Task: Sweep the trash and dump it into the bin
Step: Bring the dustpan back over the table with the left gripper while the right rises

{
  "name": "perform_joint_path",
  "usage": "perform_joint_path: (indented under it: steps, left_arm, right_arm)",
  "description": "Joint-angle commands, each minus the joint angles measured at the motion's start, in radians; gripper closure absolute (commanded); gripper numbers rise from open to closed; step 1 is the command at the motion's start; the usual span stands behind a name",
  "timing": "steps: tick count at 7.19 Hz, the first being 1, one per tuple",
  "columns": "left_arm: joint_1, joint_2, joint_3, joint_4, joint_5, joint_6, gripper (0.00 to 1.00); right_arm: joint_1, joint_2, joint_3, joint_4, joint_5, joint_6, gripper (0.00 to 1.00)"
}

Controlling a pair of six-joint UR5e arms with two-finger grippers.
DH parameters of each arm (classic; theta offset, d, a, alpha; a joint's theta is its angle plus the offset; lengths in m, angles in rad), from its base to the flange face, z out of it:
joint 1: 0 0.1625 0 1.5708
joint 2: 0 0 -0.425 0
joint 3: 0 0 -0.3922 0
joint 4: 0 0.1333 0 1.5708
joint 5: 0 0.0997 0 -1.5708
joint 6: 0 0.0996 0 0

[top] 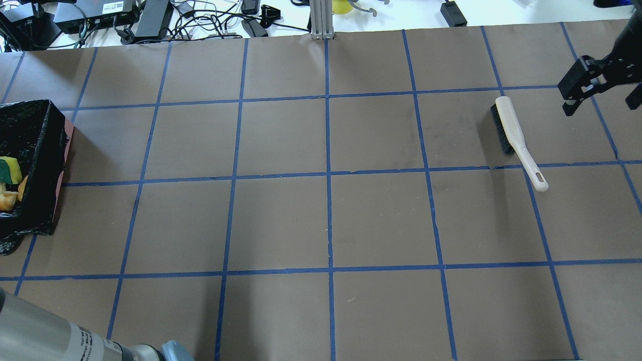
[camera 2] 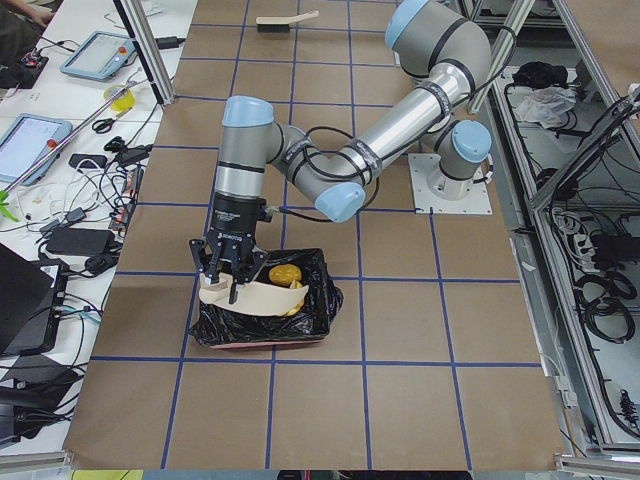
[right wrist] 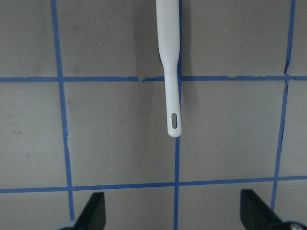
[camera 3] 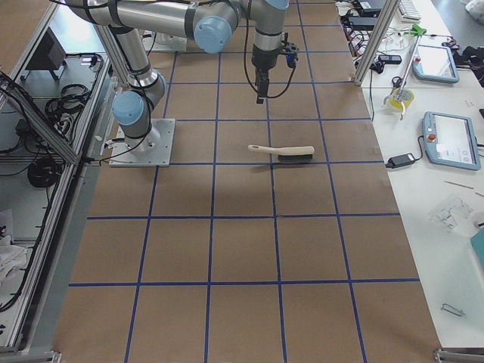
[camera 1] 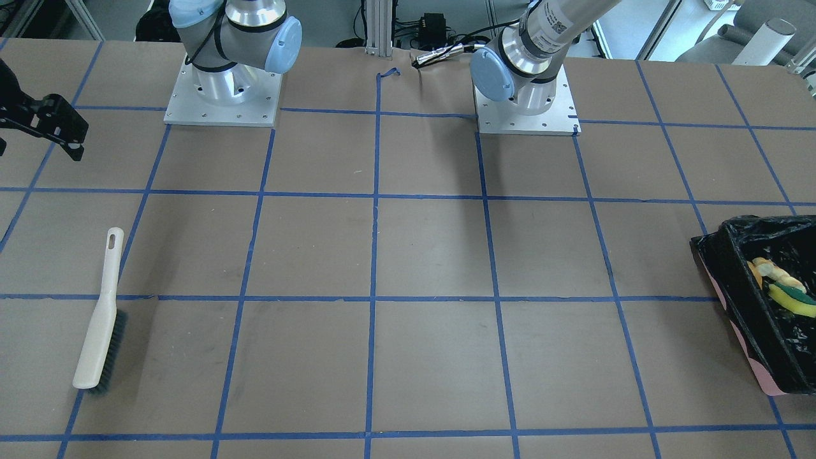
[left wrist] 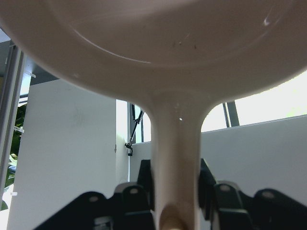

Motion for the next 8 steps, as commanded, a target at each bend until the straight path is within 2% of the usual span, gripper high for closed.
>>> perform_joint_path:
  steps: [1,2,3,4,5,6,7,8]
  left_arm:
    - [-0.078,0.061,0.001,-0.352,-0.012,-0.239,1.00]
    - [-0.124,0.084,0.000,-0.509,-0.035,-0.384,1.00]
    - [-0.203,0.106,0.000,-0.644,-0.111,-0.509,1.00]
    - [-0.301,0.100,-0.005,-0.705,-0.152,-0.638,1.00]
    - [-0.395,0.080,-0.014,-0.710,-0.214,-0.792,1.00]
    - [-0.458,0.065,-0.022,-0.704,-0.230,-0.862,1.00]
    - [-0.477,0.042,-0.026,-0.672,-0.315,-0.877,1.00]
    - [-0.488,-0.012,-0.031,-0.551,-0.354,-0.895,1.00]
  right_arm:
    - [0.152,0.000,-0.037,0.004,0.038,0.167,0.00]
    - [0.250,-0.006,-0.037,0.004,0.040,0.284,0.00]
    - [0.313,-0.009,-0.039,-0.005,0.059,0.293,0.00]
    - [0.338,-0.008,-0.037,-0.007,0.087,0.294,0.00]
    - [0.335,-0.009,-0.031,-0.010,0.089,0.263,0.00]
    - [0.337,-0.002,-0.030,-0.023,0.096,0.268,0.00]
    - [0.337,0.000,-0.030,-0.067,0.098,0.274,0.00]
    - [0.337,0.000,-0.027,-0.072,0.090,0.278,0.00]
